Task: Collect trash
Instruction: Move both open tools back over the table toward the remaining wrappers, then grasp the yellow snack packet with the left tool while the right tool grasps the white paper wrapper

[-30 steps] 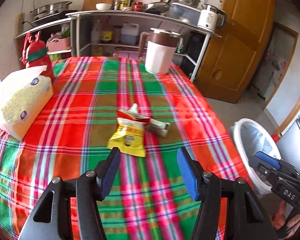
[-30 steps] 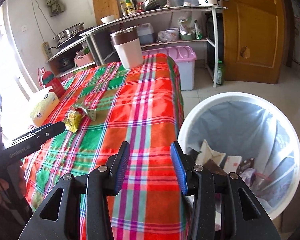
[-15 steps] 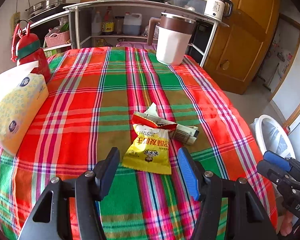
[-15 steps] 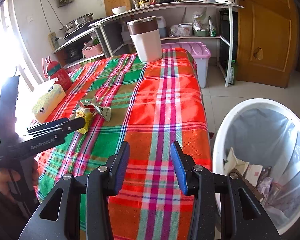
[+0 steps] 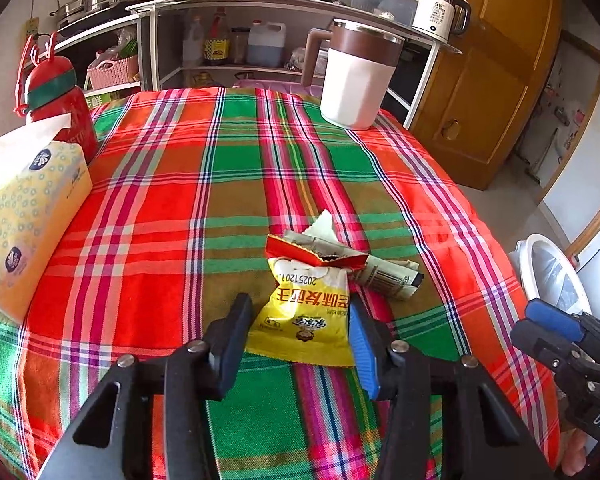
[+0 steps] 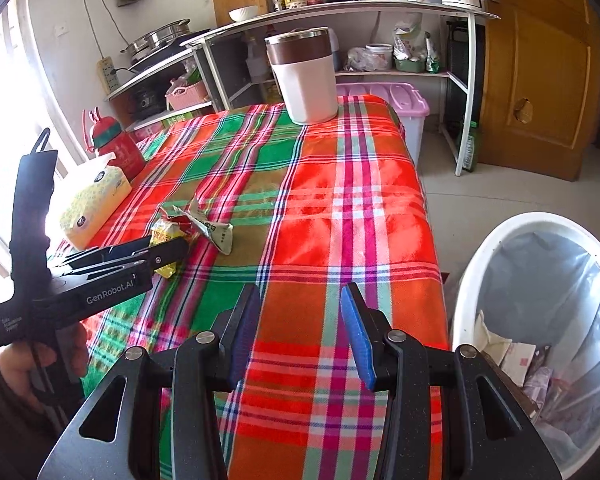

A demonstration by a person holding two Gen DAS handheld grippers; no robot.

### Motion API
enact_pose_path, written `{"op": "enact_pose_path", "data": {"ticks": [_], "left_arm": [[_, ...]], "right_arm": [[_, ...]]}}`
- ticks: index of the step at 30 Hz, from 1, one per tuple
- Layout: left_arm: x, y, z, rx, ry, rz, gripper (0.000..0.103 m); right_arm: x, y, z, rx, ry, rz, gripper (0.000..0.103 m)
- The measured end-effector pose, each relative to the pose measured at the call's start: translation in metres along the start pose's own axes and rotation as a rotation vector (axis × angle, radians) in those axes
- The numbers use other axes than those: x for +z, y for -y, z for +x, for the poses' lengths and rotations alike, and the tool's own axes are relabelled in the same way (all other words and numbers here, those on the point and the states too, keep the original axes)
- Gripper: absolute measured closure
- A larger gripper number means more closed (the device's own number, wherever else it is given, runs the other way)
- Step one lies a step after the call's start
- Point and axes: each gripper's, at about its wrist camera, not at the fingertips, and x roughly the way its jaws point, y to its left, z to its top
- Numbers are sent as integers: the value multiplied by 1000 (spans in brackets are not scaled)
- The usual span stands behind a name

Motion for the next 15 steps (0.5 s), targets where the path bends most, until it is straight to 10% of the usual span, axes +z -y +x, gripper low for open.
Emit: {"op": "enact_pose_path", "data": {"ticks": [15], "left_arm": [[-16, -45, -31, 0, 31, -89, 55]], "right_arm": [[30, -49, 34, 63, 10, -138, 59]]}}
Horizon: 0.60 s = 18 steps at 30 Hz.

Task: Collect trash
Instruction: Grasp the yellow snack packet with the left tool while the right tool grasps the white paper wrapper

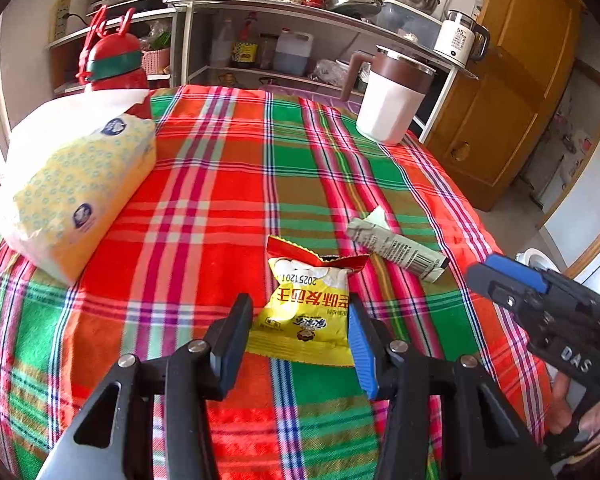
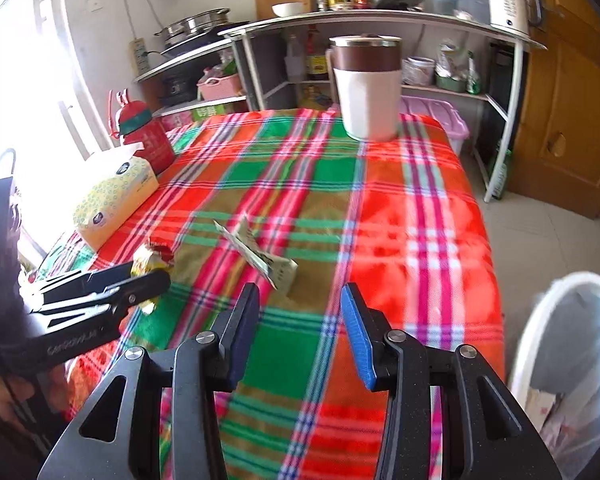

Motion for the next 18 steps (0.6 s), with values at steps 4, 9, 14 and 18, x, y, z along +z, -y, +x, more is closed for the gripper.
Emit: {"op": "enact_pose_path", "data": {"ticks": [4, 9, 14, 18], "left_arm": [[-3, -7, -4, 4, 8, -14, 54], [-5, -19, -4, 6, 2, -46, 54], [-8, -22, -2, -1, -4, -52, 54], [-8, -22, -1, 0, -6, -52, 54]], "right_arm": [[6, -11, 12, 44, 0, -49, 59], [12, -24, 31, 38, -7, -129, 59], [17, -24, 50, 35, -54, -120, 59], [16, -25, 60, 53, -92, -106, 59]]}}
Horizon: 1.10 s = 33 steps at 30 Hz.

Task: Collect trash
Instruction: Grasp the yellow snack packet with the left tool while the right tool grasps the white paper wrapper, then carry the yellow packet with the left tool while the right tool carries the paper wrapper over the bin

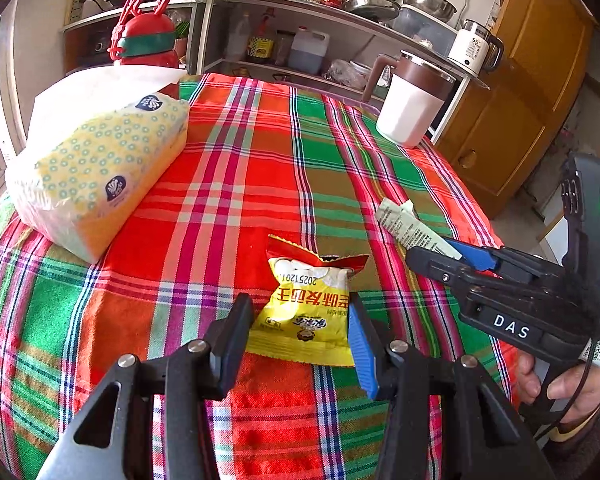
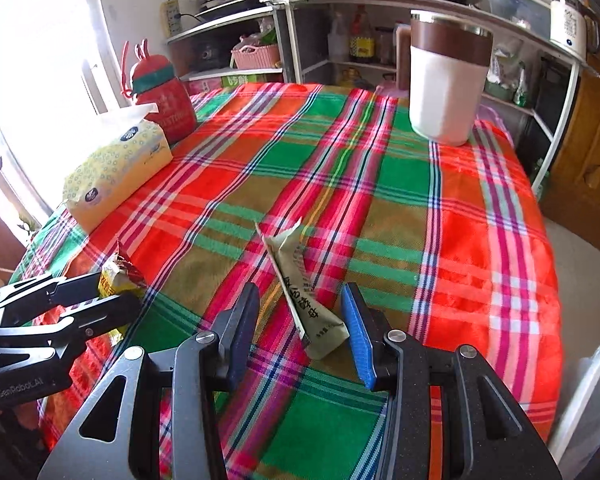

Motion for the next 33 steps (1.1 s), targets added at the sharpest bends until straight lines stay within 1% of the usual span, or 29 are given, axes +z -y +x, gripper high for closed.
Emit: {"op": "enact_pose_path", "data": {"ticks": [5, 8, 9, 11, 12, 13, 19, 26, 33], "left_arm": [[1, 0, 1, 3, -1, 0, 54], [0, 1, 1, 7, -1, 1, 54], [1, 1, 1, 8, -1, 2, 54], [0, 1, 0, 7, 0, 3, 54], [0, 1, 0, 8, 2, 1, 54], [0, 1, -1, 8, 2, -1, 54], [-1, 7, -5, 4, 7, 10, 54], [-4, 18, -14, -2, 15, 29, 54], [-6, 41, -24, -22, 30, 70, 54]], "right_arm": [[2, 0, 3, 19, -2, 24, 59], [2, 0, 4, 14, 0, 30, 61], [2, 0, 3, 9, 1, 31, 64], [1, 0, 3, -5, 2, 37, 77], [1, 1, 2, -1, 1, 41, 78], [0, 1, 2, 4, 1, 45, 82], [-6, 1, -7, 2, 17, 52, 87], [-17, 2, -25, 4, 46, 74, 88], [-31, 10, -51, 15, 79, 124, 88]]}}
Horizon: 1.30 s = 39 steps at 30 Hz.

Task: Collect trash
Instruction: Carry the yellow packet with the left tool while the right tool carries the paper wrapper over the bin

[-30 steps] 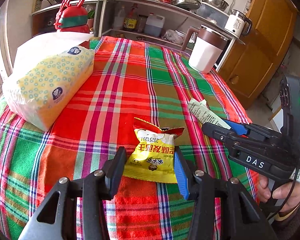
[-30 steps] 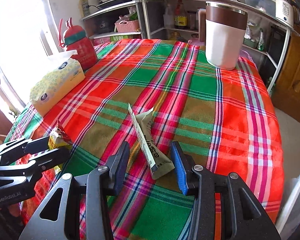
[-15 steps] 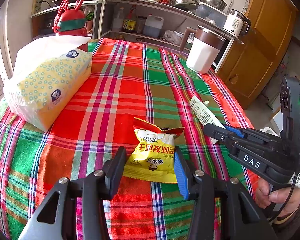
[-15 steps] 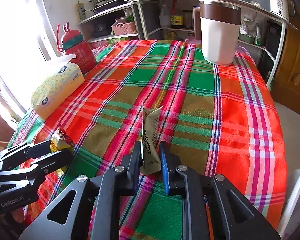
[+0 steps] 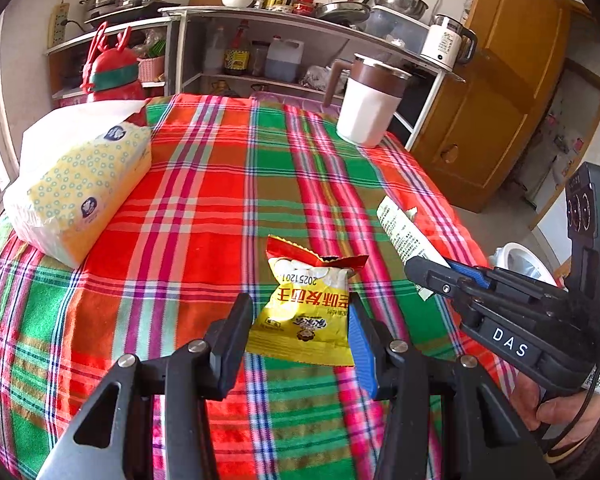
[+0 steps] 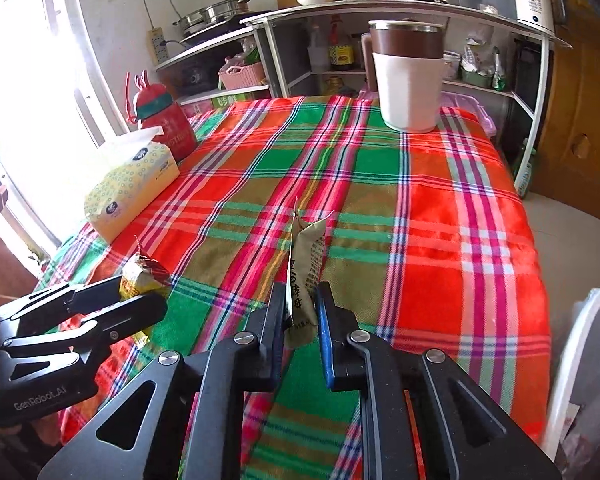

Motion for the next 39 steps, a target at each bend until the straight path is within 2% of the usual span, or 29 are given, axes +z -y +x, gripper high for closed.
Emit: {"op": "enact_pose_path", "data": {"ticks": [10, 14, 26, 39], "left_arm": [[2, 41, -11, -25, 21, 65, 54], [2, 62, -15, -27, 35, 107, 54], [3, 139, -17, -113, 45, 227, 54], [-4, 216, -9, -188, 25, 339, 54]], "right_arm": [[-14, 23, -42, -10, 53, 55, 88], [-20, 34, -61, -45, 88, 71, 87], [-43, 84, -121, -118, 166, 158, 87], [-65, 137, -166, -211, 201, 238, 87]]}}
